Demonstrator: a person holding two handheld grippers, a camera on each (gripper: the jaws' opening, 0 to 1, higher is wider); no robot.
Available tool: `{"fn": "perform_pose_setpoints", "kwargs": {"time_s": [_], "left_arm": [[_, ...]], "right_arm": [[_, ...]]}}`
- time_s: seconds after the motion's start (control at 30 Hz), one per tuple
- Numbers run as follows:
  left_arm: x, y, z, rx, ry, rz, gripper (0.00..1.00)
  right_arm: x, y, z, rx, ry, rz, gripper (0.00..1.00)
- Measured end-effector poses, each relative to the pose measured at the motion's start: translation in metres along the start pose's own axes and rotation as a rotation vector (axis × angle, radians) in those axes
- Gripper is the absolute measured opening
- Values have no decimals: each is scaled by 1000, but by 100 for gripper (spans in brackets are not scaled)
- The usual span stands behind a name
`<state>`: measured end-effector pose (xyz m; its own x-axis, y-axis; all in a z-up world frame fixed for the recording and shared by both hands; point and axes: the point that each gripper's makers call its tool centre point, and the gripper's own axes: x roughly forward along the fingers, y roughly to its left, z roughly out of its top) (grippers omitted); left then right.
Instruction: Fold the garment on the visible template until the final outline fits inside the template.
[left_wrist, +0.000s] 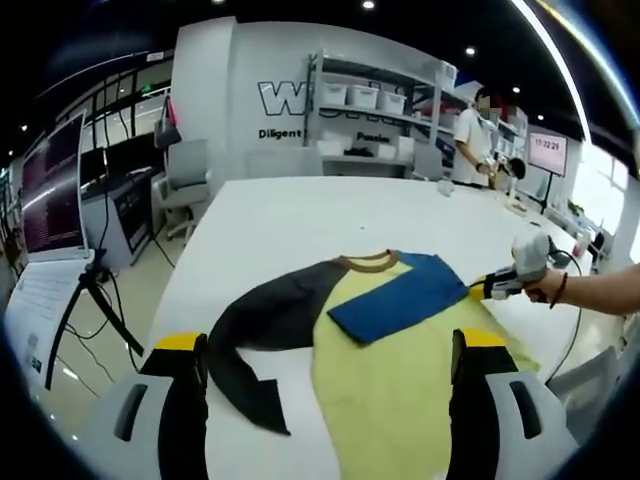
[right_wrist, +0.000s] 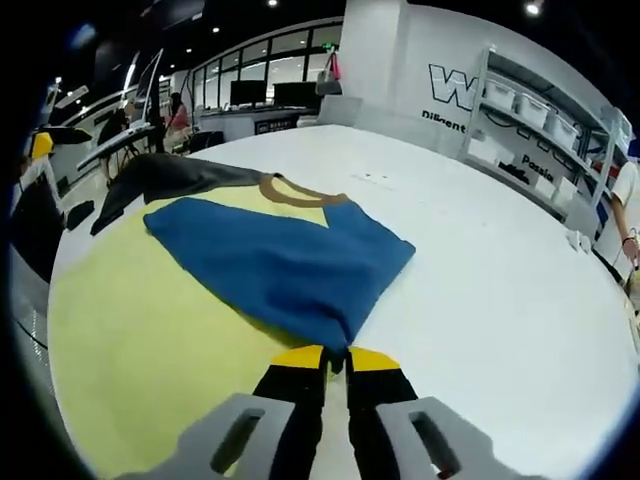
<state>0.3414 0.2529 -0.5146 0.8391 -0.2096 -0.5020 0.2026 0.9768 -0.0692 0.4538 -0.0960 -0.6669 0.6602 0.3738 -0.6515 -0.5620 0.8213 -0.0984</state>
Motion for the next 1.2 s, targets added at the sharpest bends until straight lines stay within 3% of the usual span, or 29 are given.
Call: {"fn": "perform_pose_setpoints", "kwargs": {"time_s": [0.13,0.2,0.3,0.6,0.7,0.73,0.83,1.03,1.2], "left_arm": [[-1,1,0,0,-3,5,99],[-1,1,0,0,-3,5,99],[-1,1,-3,1,6,4,99],[-1,0,-1,6,3,-2,99],[-2,0,-1,6,3,-2,99],[-2,0,0,10,-2,-2,99],[-3,0,0,13,1,-2,99],[-2,-1,-1,14,2,-4,99],[-3,0,0,12,-4,1,99]], "right_arm": [[-5,2,2,-20,-8,-17,0],[-11,5,7,-47,-45,-39,0],[-12,11,-2,-55,-36,-48,0],[-15,1,-13,13,-3,-78,0],[-23,8,-7,126,-26,-23,7],[-28,7,2,171,-64,-23,12],[-31,5,12,241,-84,-8,23],[-12,-9,17,306,-63,-26,18],[1,-8,1,391,13,-29,13]]}}
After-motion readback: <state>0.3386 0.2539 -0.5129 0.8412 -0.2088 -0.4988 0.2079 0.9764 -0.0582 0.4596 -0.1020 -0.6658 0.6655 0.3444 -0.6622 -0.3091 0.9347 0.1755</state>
